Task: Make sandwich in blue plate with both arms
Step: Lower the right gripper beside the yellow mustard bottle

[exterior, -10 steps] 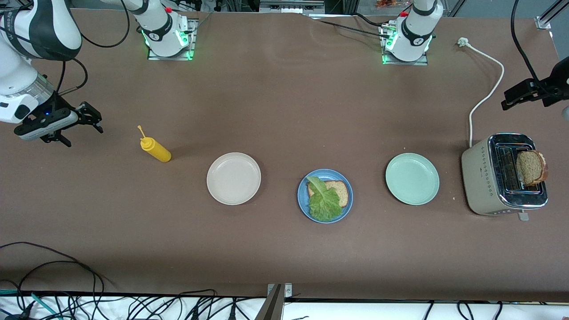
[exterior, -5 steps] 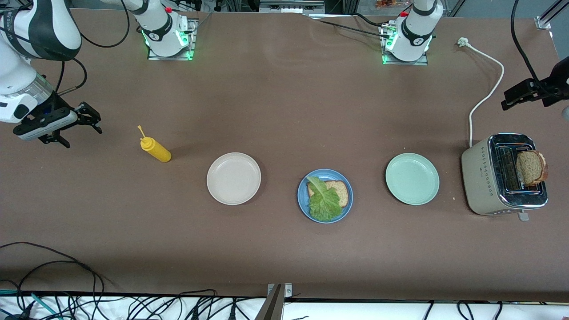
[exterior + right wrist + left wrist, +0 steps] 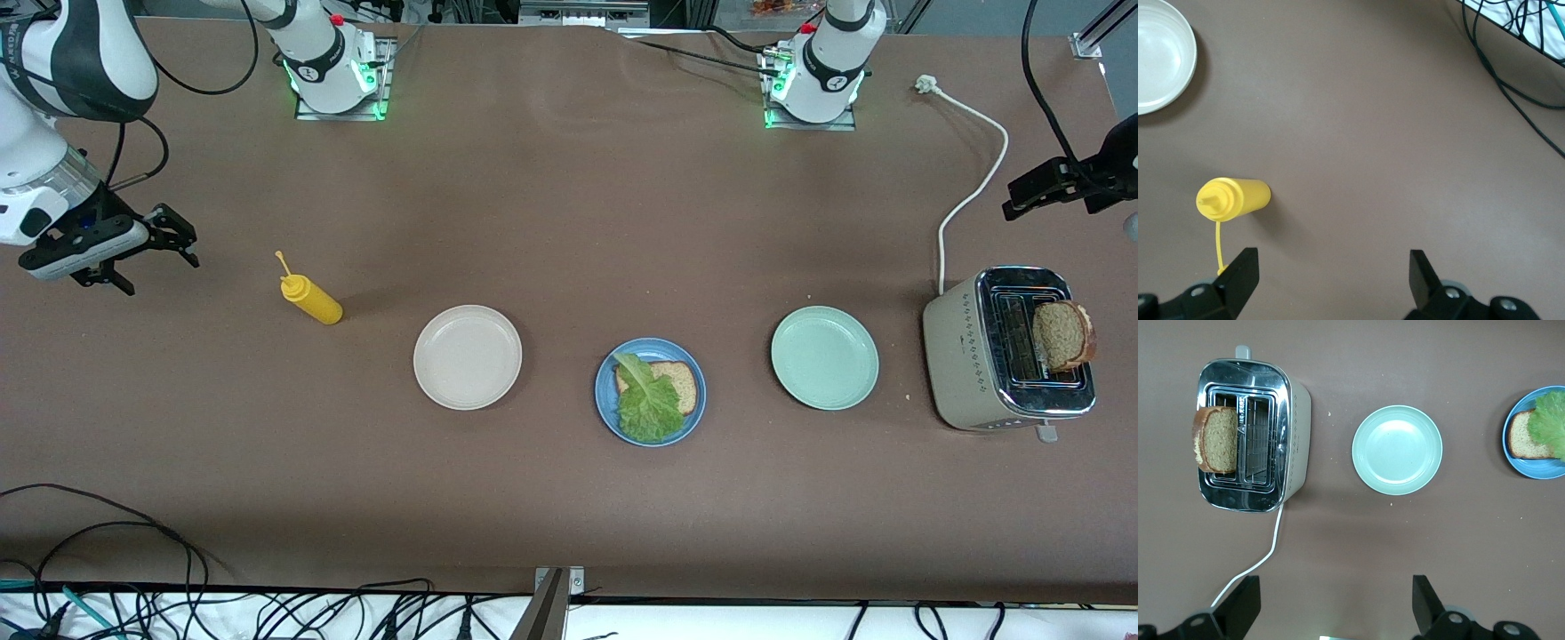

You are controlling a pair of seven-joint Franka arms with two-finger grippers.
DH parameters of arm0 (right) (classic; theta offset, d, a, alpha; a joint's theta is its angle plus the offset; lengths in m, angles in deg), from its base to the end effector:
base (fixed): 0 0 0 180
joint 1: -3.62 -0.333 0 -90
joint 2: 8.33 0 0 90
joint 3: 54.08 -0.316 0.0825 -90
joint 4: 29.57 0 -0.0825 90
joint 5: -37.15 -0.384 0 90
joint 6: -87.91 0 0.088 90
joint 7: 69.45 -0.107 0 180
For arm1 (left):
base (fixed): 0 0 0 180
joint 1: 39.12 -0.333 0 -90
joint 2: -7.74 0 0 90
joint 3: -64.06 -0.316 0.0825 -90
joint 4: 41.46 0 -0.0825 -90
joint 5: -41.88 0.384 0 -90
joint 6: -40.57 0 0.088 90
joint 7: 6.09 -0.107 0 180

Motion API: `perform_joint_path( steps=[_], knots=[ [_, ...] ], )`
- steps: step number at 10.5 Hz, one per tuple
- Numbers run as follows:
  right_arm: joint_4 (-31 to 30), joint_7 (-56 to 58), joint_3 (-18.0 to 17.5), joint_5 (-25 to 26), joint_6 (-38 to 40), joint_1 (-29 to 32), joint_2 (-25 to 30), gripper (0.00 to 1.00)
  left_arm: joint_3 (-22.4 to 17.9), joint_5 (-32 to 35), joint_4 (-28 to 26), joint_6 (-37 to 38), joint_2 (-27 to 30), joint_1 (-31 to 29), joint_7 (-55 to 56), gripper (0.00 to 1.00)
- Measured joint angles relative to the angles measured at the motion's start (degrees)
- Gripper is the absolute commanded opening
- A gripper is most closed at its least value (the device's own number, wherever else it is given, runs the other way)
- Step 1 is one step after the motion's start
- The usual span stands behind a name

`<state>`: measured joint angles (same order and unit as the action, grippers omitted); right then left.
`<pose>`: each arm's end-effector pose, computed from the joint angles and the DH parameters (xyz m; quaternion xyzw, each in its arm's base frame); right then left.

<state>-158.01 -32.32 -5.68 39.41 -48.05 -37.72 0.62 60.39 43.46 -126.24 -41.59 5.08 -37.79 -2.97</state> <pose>0.5229 -0.0740 0.4350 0.9559 0.2657 0.1253 0.0045 0.5542 0.0250 0.6299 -0.9976 -0.0489 0.0459 0.0155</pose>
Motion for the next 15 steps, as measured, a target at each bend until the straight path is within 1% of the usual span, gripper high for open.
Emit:
perform_joint_path(
  steps=[2,3,7,11,12,14,15],
  knots=[
    [0.0,0.6,-1.7,0.0,0.0,2.6,0.0,1.00,0.0,0.0,0.0,0.0,0.0,0.0,0.0,1.00],
    [0.0,0.7,-3.4,0.0,0.0,4.3,-0.1,1.00,0.0,0.0,0.0,0.0,0.0,0.0,0.0,1.00],
    [-0.3,0.9,-11.8,-1.0,0.0,12.5,-0.5,1.00,0.0,0.0,0.0,0.0,0.0,0.0,0.0,1.00],
    [-0.5,5.9,-23.3,-6.9,0.0,24.7,-2.2,1.00,0.1,0.0,0.0,0.0,0.0,0.0,0.0,1.00],
    [-0.5,7.1,-26.9,-8.3,0.0,28.4,-2.7,1.00,0.1,0.0,0.0,0.0,0.0,0.0,0.0,1.00],
    [-0.5,10.6,-33.3,-12.9,0.0,34.4,-3.5,1.00,0.1,0.0,0.0,0.0,0.0,0.0,0.0,1.00],
    [-0.6,13.5,-35.3,-16.0,0.0,36.4,-4.0,1.00,0.1,0.0,0.0,0.0,0.0,0.0,0.0,1.00]
  ],
)
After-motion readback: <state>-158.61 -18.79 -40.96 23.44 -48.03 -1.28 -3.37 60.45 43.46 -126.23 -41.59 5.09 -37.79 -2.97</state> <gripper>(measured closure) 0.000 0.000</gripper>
